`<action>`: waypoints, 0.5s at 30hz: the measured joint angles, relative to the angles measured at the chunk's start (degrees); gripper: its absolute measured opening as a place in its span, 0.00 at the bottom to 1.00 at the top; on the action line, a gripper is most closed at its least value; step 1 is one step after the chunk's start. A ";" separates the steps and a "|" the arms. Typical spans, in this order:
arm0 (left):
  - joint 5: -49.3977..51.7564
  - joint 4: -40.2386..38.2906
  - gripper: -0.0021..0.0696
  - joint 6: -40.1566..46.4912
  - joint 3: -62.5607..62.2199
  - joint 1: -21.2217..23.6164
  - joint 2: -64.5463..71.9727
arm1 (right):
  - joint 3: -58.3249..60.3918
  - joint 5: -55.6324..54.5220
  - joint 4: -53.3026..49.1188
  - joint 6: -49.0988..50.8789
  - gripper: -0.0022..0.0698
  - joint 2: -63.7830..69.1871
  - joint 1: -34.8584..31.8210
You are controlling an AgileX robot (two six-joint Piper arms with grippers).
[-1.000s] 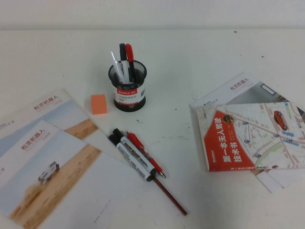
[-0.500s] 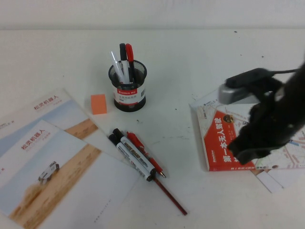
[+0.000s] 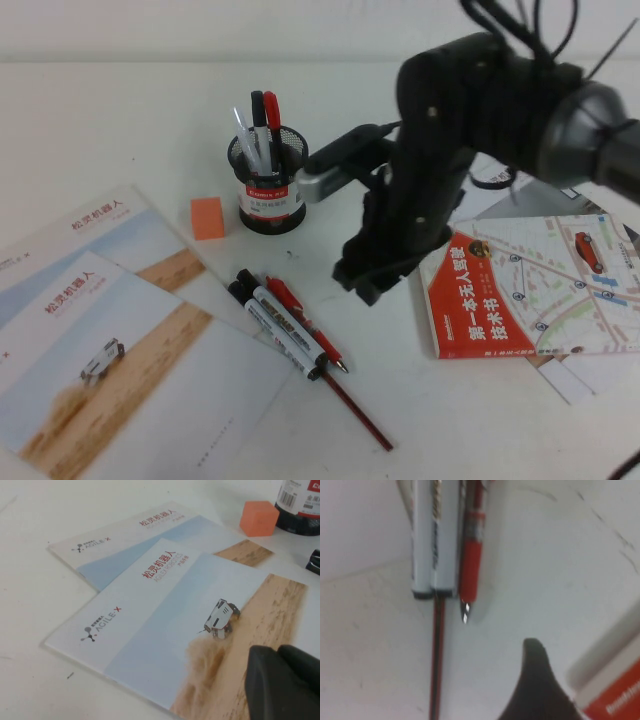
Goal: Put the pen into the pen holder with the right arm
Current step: Pick up the pen on the table
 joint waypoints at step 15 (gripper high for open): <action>0.00 0.00 0.03 0.00 0.00 0.00 0.00 | -16.17 0.64 0.51 -0.25 0.55 15.54 3.15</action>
